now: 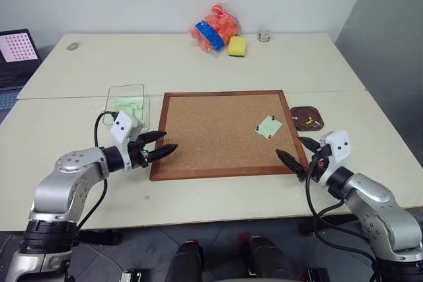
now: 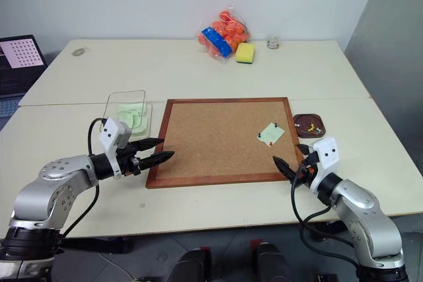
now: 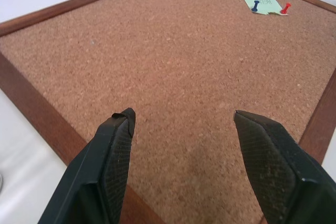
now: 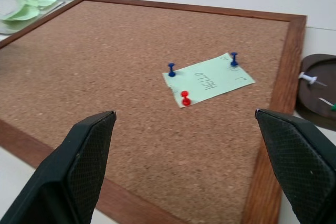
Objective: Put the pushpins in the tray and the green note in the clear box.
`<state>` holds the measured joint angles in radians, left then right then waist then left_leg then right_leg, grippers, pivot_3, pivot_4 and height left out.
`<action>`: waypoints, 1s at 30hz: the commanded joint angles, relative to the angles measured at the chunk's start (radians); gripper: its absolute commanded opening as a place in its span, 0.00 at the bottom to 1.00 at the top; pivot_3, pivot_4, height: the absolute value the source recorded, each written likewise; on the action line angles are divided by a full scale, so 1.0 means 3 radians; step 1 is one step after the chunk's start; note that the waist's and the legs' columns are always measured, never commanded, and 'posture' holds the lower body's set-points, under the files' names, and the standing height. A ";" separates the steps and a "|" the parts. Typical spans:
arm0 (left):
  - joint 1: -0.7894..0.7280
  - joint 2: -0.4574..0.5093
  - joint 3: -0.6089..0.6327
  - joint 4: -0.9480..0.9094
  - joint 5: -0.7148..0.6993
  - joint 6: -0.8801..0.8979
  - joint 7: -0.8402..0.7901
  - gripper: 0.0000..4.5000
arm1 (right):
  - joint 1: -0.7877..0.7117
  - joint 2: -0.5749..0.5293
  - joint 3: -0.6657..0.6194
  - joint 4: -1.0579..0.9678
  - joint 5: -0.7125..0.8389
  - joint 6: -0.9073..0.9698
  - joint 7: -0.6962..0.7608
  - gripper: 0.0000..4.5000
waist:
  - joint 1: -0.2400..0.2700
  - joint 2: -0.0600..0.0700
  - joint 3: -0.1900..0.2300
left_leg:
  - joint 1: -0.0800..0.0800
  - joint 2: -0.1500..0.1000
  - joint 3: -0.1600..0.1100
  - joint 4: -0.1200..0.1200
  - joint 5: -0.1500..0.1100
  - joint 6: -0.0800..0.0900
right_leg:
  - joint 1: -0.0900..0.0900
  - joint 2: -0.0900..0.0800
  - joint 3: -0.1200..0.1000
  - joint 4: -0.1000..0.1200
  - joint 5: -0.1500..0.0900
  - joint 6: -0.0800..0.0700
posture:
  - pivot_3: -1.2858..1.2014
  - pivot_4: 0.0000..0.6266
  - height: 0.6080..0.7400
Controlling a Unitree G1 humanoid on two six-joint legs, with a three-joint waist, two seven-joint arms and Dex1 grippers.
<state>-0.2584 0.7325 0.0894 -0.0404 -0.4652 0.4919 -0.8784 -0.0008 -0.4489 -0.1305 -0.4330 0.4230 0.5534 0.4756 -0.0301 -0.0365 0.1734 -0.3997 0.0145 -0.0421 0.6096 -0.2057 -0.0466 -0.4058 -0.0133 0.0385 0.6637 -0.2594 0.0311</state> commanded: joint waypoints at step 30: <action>-0.0397 -0.0294 -0.0183 0.0264 0.0215 -0.0353 -0.0321 0.70 | -0.0115 -0.0096 0.0060 0.0019 0.0038 -0.0247 0.0329 1.00 | 0.0001 0.0000 0.0000 | 0.0000 -0.0001 0.0000 0.0001 0.0000 0.0000 | 0.0000 0.0000 0.0000 0.0002 0.0001 0.0002 | 0.52 0.24 1.00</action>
<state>-0.3448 0.6580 0.0559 0.0300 -0.4082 0.4088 -0.9480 -0.0034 -0.4603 -0.1267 -0.4247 0.4433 0.5124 0.5470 -0.0298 -0.0365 0.1734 -0.3995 0.0140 -0.0422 0.6100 -0.2057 -0.0466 -0.4056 -0.0133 0.0385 0.6643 -0.2589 0.0319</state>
